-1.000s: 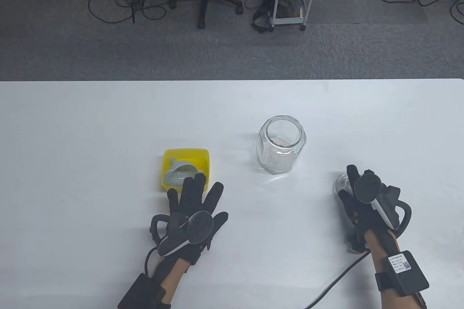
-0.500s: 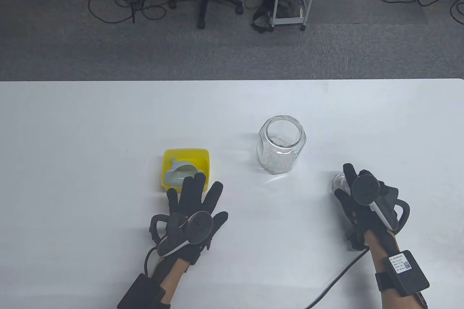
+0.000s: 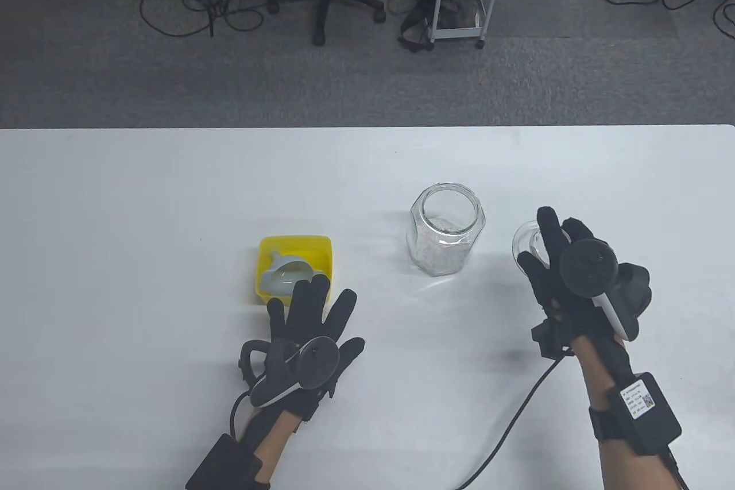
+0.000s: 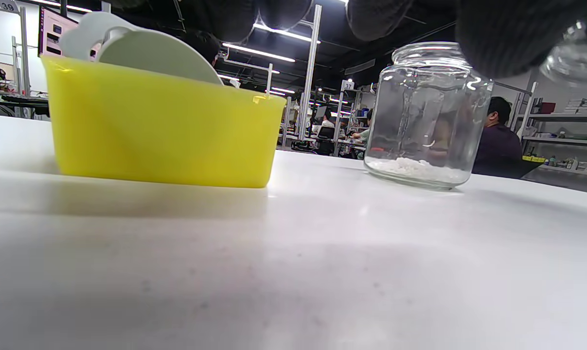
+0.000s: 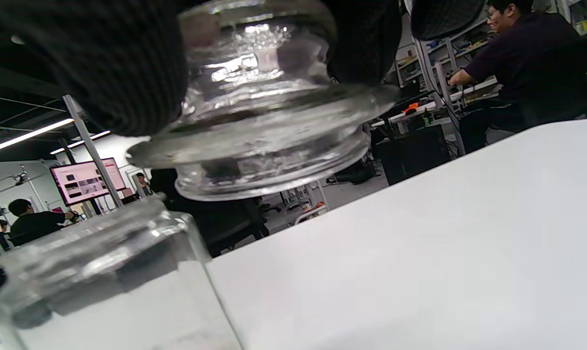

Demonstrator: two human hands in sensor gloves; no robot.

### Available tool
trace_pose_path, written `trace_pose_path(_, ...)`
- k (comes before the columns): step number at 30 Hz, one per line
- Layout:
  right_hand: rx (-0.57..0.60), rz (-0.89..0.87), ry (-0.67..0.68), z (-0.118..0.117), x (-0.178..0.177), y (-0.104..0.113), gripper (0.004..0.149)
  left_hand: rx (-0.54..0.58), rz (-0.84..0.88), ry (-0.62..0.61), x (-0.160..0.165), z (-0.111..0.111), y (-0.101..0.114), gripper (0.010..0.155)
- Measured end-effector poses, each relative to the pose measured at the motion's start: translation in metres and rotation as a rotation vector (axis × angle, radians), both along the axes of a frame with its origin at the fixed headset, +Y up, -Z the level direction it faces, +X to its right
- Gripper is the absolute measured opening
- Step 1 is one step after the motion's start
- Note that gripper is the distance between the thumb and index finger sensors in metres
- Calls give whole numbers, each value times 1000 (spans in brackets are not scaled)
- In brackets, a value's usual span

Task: Transfer rice through funnel into glass jar

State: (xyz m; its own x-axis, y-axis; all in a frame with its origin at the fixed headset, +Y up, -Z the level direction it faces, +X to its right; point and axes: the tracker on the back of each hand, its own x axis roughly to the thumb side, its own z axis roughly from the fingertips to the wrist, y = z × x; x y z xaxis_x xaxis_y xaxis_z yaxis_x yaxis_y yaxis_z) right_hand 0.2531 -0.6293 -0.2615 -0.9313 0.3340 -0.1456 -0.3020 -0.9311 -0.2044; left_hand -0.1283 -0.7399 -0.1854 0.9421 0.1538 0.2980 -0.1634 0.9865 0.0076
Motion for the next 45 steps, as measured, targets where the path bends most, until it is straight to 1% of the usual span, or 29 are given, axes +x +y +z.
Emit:
trace_pose_path(4,38,2,43,-13,-31,30,75,1,-4,-2,1,0,0,77)
trace_pose_path(6,50,-4,66,-19,-49,40,74,3,-3,-3,1,0,0,77)
trace_pose_path(11,59,9,119,-34,-88,48,75,1,-6,-7,2,0,0,77)
trace_pose_path(14,48,-4,143,-47,-106,48,75,0,-4,-10,3,0,0,78)
trace_pose_path(17,31,-28,138,-58,-117,48,74,4,-2,-9,3,0,1,77)
trace_pose_path(20,12,-43,138,-65,-123,50,74,-1,1,-10,5,-1,0,78)
trace_pose_path(24,7,-10,142,-73,-130,51,74,-3,-28,-31,13,0,-1,77)
trace_pose_path(28,-34,-19,118,-83,-132,45,74,2,-26,-48,18,2,0,77)
trace_pose_path(30,-67,13,96,-88,-131,37,74,11,-32,-44,17,3,1,77)
trace_pose_path(36,-127,92,69,-90,-123,19,74,17,-30,-36,15,2,3,78)
trace_pose_path(41,-126,106,60,-87,-119,13,75,10,-32,-40,16,2,2,78)
trace_pose_path(45,-131,116,58,-85,-118,13,75,12,-28,-39,16,1,3,78)
